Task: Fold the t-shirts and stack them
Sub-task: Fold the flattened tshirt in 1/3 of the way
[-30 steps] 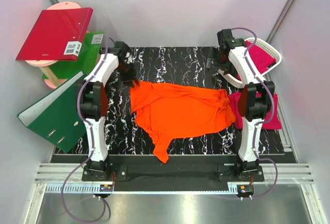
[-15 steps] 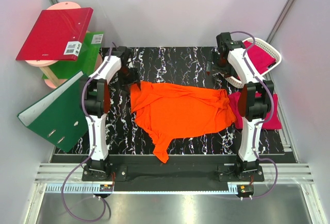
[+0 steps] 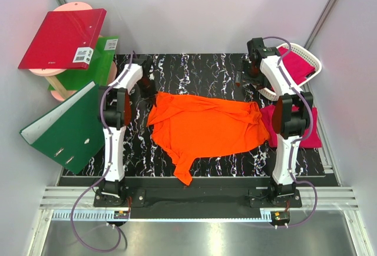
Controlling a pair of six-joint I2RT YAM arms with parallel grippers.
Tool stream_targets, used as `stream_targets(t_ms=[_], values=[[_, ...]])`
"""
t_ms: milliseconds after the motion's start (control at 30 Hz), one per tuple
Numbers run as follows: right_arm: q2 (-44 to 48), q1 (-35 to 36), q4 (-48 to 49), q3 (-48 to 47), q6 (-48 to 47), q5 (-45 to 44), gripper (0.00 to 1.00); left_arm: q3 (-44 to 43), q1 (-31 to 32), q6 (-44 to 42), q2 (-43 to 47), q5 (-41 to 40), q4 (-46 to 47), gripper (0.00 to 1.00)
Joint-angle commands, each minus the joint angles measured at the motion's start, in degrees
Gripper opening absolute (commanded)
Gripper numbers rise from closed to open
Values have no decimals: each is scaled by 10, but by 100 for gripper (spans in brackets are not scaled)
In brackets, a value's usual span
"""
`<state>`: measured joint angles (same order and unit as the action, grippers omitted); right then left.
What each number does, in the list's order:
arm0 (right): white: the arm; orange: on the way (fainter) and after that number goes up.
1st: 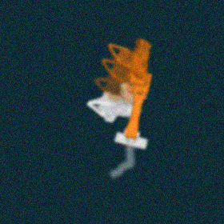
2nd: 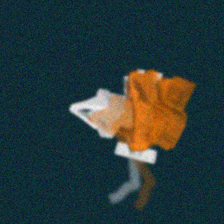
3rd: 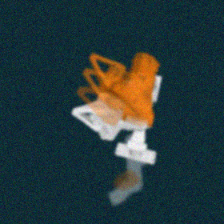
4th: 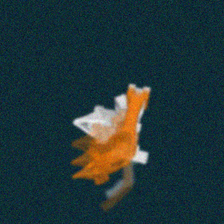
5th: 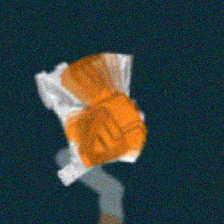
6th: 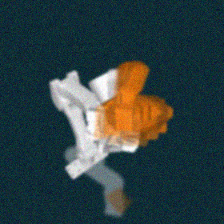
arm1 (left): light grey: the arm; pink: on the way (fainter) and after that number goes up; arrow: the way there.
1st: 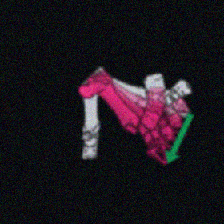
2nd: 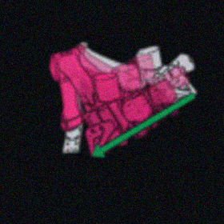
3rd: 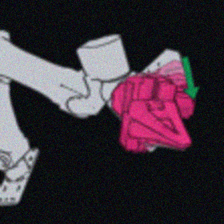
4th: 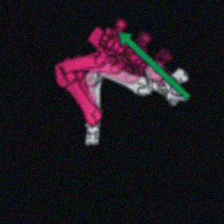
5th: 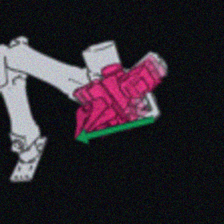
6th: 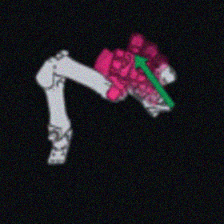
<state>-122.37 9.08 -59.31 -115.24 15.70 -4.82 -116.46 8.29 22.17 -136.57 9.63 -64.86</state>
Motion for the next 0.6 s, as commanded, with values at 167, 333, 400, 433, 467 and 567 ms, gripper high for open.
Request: stream_targets(t_ms=[167,333,400,433,467,567], values=[[57,-2,9,19,-8,16,89,-53,-23,14,-11,-72,3,0],[71,-1,8,40,-10,23,89,-99,-46,23,-20,-84,-3,0],[75,-1,9,49,-10,24,89,-115,-54,23,-23,-93,-4,0],[79,-1,9,53,-10,25,89,-121,-61,24,-24,-95,-4,0],[80,-2,9,56,-9,27,89,-126,-65,26,-24,-95,-4,0],[85,-1,9,68,-6,33,89,-137,-78,22,-22,-77,1,0]])
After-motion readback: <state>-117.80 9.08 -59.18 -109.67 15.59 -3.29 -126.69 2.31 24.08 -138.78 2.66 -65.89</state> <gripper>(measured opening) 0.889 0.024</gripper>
